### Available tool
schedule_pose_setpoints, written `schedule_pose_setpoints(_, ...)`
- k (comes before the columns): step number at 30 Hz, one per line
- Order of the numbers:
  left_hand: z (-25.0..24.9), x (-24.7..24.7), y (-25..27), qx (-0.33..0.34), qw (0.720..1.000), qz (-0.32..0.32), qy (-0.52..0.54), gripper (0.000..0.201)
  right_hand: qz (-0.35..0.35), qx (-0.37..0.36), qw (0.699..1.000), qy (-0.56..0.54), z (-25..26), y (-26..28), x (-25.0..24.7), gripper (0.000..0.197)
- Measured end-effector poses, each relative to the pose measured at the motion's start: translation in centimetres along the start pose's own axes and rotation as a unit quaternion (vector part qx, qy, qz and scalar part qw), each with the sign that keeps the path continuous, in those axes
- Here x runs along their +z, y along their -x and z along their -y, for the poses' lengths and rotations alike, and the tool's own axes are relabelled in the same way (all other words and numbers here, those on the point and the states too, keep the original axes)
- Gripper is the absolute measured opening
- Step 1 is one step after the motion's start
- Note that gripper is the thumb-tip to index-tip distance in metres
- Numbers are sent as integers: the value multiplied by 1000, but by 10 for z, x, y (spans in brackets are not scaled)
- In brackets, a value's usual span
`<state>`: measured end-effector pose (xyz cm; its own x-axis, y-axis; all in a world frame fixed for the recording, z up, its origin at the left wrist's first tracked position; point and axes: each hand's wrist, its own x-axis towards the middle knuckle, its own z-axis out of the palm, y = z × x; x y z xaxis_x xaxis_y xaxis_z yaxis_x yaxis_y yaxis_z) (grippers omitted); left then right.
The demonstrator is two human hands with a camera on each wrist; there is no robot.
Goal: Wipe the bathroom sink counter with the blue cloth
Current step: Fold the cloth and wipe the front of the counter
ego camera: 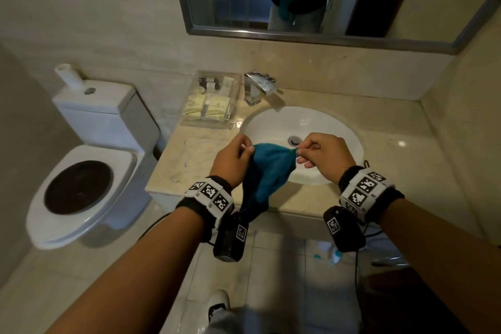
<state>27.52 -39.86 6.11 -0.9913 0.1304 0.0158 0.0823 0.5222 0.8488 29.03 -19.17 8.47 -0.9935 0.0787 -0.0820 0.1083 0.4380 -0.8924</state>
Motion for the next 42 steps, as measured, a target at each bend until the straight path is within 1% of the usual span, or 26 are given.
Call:
schedule_pose_setpoints(3, 17, -13, -13, -9, 999, 13, -43, 10, -13, -3, 995, 100, -5, -10, 2, 11)
schedule_pose_setpoints(5, 30, -20, -22, -23, 998, 25, -54, 9, -4, 0, 989, 147, -8, -17, 6, 19)
schedule_pose_setpoints(8, 48, -32, -35, -37, 998, 19, -55, 8, -14, 30, 986, 162, -15, -27, 10, 25)
schedule_pose_setpoints(10, 59, -34, -45, -46, 998, 22, -32, 8, -31, 55, 988, 143, -20, -35, 18, 24)
schedule_pose_setpoints(11, 63, -32, -50, -53, 998, 36, -12, 8, -25, 66, 989, 130, -21, -39, 24, 23)
schedule_pose_setpoints(13, 70, -23, -55, -62, 995, 81, 17, 13, 17, 88, 991, 97, -22, -45, 42, 21)
schedule_pose_setpoints(16, 85, 2, -53, -56, 985, 161, 2, 23, 68, 116, 990, 41, -33, -50, 72, 22)
schedule_pose_setpoints(18, 101, 19, -48, -57, 974, 217, -23, 20, 85, 118, 988, 59, -51, -52, 89, 25)
schedule_pose_setpoints(20, 113, 30, -44, -63, 958, 269, -81, 8, 107, 128, 980, 105, -71, -51, 101, 23)
schedule_pose_setpoints(21, 118, 32, -43, -67, 951, 284, -106, 8, 118, 142, 975, 121, -80, -51, 106, 23)
schedule_pose_setpoints(22, 123, 33, -42, -71, 946, 292, -121, 14, 130, 157, 970, 134, -87, -50, 109, 25)
schedule_pose_setpoints(25, 125, 30, -45, -74, 941, 286, -163, 18, 184, 174, 950, 182, -99, -48, 109, 33)
schedule_pose_setpoints(27, 123, 28, -52, -65, 946, 256, -187, 17, 198, 161, 943, 212, -101, -48, 104, 35)
schedule_pose_setpoints(30, 119, 33, -61, -38, 954, 214, -205, 23, 164, 157, 941, 251, -103, -48, 92, 37)
schedule_pose_setpoints(32, 118, 46, -67, -17, 952, 220, -212, 29, 127, 163, 938, 277, -109, -47, 86, 38)
schedule_pose_setpoints(34, 120, 66, -68, -5, 941, 252, -228, 34, 114, 161, 931, 308, -117, -41, 85, 41)
schedule_pose_setpoints(37, 132, 94, -58, 6, 902, 318, -292, 50, 104, 139, 914, 366, -132, -30, 93, 45)
schedule_pose_setpoints(39, 142, 101, -49, 14, 878, 333, -342, 61, 113, 130, 902, 395, -143, -25, 101, 50)
schedule_pose_setpoints(40, 146, 99, -47, 23, 870, 335, -362, 64, 126, 140, 896, 402, -147, -22, 105, 55)
schedule_pose_setpoints(42, 154, 86, -47, 22, 864, 331, -380, 67, 147, 161, 882, 417, -152, -17, 110, 65)
